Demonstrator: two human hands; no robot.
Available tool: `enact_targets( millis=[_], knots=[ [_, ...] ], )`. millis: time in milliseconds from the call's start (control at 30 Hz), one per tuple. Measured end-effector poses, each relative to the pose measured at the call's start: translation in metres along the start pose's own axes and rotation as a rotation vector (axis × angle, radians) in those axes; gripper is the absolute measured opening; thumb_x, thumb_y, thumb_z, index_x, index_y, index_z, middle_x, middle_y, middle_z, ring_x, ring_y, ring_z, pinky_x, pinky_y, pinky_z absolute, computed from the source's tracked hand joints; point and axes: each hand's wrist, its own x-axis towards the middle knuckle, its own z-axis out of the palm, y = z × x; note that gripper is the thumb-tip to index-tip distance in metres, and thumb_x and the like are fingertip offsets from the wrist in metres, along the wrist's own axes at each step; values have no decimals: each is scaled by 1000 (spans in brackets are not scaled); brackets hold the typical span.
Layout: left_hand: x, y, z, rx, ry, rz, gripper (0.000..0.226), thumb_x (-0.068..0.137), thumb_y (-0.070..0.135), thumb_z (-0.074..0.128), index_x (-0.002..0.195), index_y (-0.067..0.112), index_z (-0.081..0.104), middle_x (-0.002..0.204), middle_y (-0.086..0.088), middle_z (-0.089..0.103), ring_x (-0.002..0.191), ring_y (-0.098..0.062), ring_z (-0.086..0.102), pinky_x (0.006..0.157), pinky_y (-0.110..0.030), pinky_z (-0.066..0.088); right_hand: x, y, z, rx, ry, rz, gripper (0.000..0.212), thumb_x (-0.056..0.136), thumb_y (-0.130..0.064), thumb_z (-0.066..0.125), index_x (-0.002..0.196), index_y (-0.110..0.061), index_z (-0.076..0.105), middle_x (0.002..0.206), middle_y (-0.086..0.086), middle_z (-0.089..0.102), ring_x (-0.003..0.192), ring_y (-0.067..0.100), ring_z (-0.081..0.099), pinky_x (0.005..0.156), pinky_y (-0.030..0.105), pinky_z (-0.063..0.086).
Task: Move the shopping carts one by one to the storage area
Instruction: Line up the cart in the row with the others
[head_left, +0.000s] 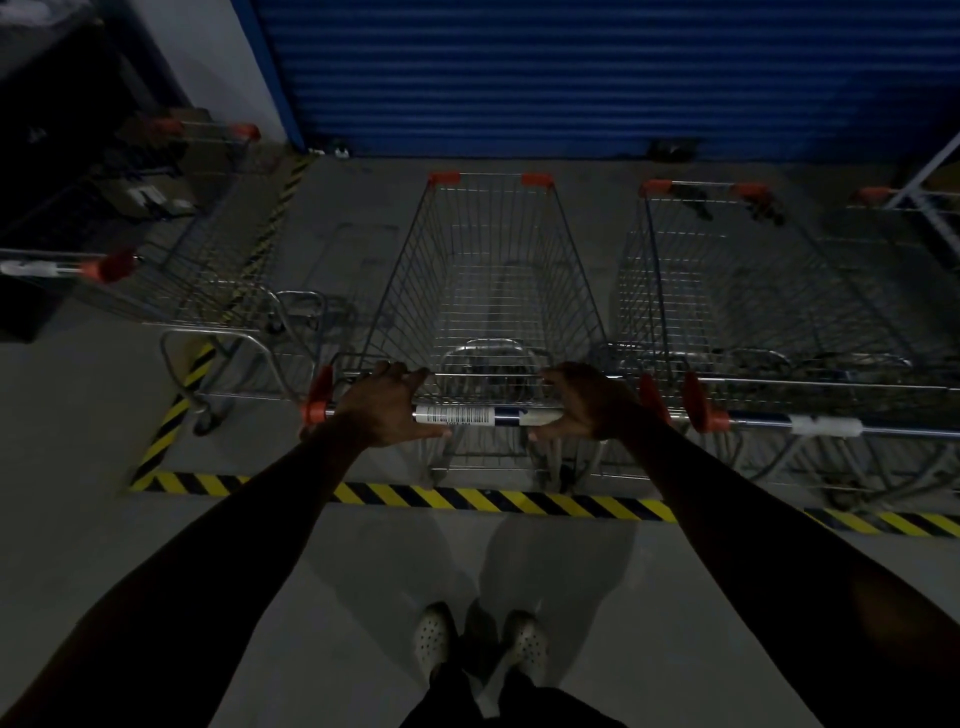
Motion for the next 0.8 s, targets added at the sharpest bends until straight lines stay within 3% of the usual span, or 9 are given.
enact_targets(
  millis=[167, 333, 433, 633, 800],
  knots=[
    [6, 5, -2, 16, 34, 4, 123, 52, 100, 21, 151, 27, 36, 140, -7, 53, 131, -29, 46, 102, -45, 44, 5, 5, -5, -5, 28, -32, 109, 68, -68, 78, 151, -10, 36, 150, 15, 45, 134, 31, 45, 109, 42, 41],
    [11, 6, 1, -8, 35, 20, 136, 48, 107, 4, 149, 23, 41, 135, -11, 57, 126, -33, 50, 101, -47, 46, 5, 12, -6, 1, 34, -44, 111, 70, -66, 79, 153, -8, 33, 155, 16, 38, 140, 33, 38, 113, 41, 34],
    [12, 6, 4, -19, 31, 28, 135, 51, 107, 6, 149, 21, 41, 134, -14, 58, 125, -34, 51, 99, -49, 48, 0, 14, -4, 59, 73, -79, 106, 70, -59, 82, 149, -4, 39, 150, 21, 44, 136, 36, 43, 109, 40, 36],
    [9, 8, 7, -11, 38, 36, 132, 53, 106, 8, 149, 21, 40, 136, -12, 56, 126, -33, 50, 100, -49, 47, -5, 14, -3, 44, 20, -39, 107, 73, -60, 80, 154, -12, 31, 156, 14, 36, 141, 33, 37, 112, 42, 36],
    [4, 7, 6, -14, 29, 34, 133, 51, 107, 7, 152, 25, 36, 144, -10, 51, 133, -31, 45, 104, -49, 41, -4, 9, 0, 38, -6, 6, 115, 68, -71, 76, 156, -16, 26, 158, 11, 33, 142, 30, 35, 114, 41, 36]
  ],
)
